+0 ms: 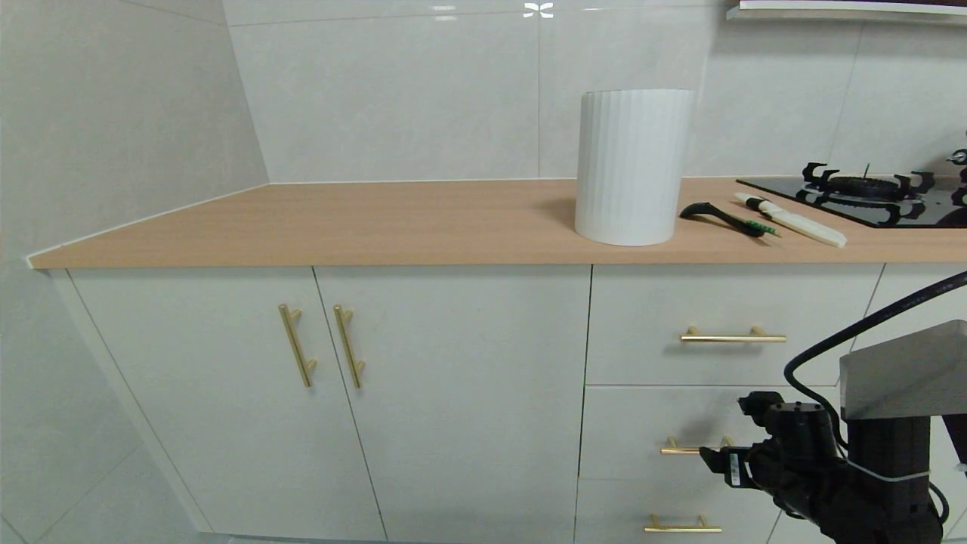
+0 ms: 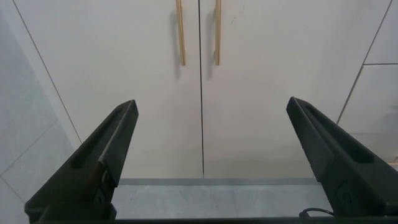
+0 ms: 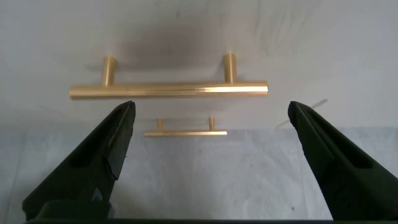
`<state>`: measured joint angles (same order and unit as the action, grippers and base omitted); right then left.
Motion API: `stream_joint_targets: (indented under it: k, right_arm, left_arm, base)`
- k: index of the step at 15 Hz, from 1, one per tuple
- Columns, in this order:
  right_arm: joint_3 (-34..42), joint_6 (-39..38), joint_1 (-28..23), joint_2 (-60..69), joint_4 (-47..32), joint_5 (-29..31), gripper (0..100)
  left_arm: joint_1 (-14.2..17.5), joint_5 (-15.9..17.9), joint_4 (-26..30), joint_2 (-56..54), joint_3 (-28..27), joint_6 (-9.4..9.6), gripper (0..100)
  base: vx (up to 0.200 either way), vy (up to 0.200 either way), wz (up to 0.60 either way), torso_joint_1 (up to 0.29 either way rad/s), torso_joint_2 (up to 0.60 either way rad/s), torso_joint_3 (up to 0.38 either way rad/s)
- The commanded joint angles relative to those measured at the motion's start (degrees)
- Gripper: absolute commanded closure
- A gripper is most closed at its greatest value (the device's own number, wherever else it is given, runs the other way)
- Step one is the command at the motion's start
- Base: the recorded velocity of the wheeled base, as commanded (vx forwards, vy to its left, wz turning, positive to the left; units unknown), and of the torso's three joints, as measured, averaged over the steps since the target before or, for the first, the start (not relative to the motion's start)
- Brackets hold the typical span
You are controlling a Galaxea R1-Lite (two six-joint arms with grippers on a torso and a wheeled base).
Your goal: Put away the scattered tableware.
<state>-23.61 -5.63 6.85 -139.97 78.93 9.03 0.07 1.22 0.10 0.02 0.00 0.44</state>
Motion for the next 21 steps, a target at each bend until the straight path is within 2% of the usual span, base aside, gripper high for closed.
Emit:
stream_joint_targets:
  k: [1,8,17,21]
  right_arm:
    - [-1.26,0.01,-0.08,-0.65,-0.18,0.02,0]
    - [-6.18,-1.49,-1.23,-2.06,-6.07,0.02,0]
    - [-8.20,-3.68,-1.23,-2.32,-6.42,0.02,0]
    - [-10.40,-3.77,-1.23,-3.11,-11.17,0.28,0]
  left_arm:
    - [0.01,0.01,-0.01,-0.02,0.00,0.00,0]
    - [0.01,0.01,-0.01,-0.02,0.00,0.00,0]
    - [0.01,0.01,-0.01,-0.02,0.00,0.00,0]
    - [0.01,0.01,-0.01,-0.02,0.00,0.00,0]
  base:
    - [0.000,0.000,0.00,0.000,0.00,0.000]
    - [0.000,0.000,0.00,0.000,0.00,0.000]
    - [0.000,0.000,0.00,0.000,0.00,0.000]
    - [0.000,0.000,0.00,0.000,0.00,0.000]
